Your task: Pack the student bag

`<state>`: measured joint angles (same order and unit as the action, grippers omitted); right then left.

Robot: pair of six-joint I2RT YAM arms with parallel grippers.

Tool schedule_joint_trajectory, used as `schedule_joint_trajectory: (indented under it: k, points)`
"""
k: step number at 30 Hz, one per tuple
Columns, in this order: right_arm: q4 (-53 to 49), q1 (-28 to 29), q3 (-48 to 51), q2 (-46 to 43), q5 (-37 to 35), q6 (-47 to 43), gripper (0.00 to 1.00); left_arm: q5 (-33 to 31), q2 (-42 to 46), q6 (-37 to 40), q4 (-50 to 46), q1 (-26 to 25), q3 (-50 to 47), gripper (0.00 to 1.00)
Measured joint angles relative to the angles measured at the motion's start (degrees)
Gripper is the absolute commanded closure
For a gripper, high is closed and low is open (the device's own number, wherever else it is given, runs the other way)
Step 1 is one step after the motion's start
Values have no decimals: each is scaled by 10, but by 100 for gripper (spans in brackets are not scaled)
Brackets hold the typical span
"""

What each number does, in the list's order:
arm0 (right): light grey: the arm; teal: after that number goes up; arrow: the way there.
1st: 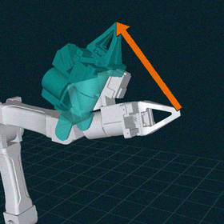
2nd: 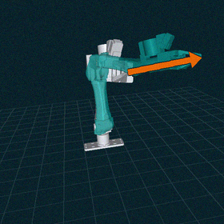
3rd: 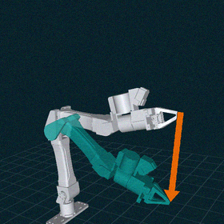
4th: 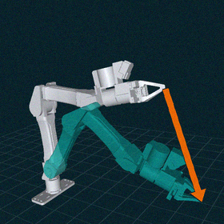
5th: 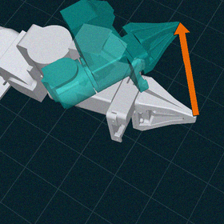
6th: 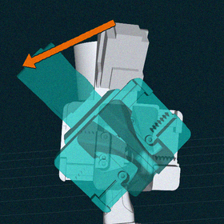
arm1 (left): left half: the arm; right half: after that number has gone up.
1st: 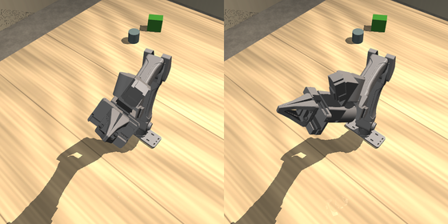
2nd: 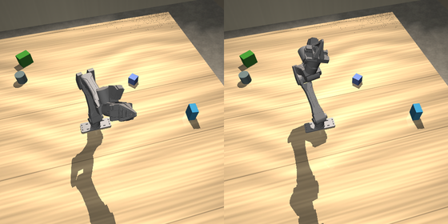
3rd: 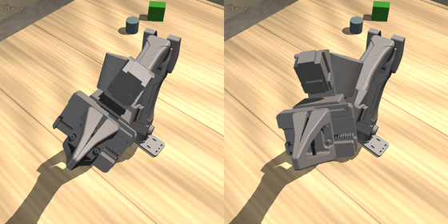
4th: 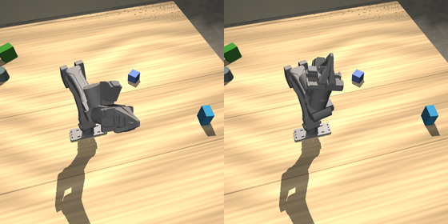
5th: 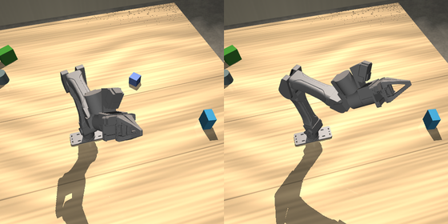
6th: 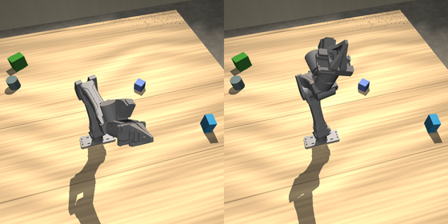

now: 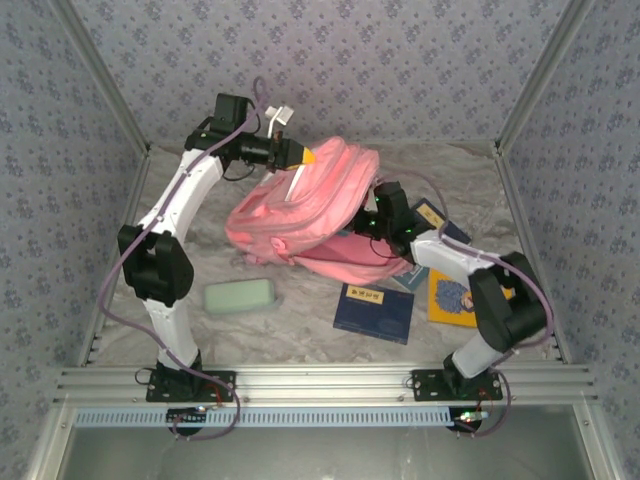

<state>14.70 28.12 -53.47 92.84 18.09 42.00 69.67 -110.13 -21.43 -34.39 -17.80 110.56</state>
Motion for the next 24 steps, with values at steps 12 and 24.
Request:
schedule_joint_trajectory:
  k: [12,24]
  points:
    - [159,73,-135,195,-19,167,0,-3,0,-11,19,2,-2,100]
    - [76,64,-148,181,-53,133,0,-8,1,-63,78,35,-31,100]
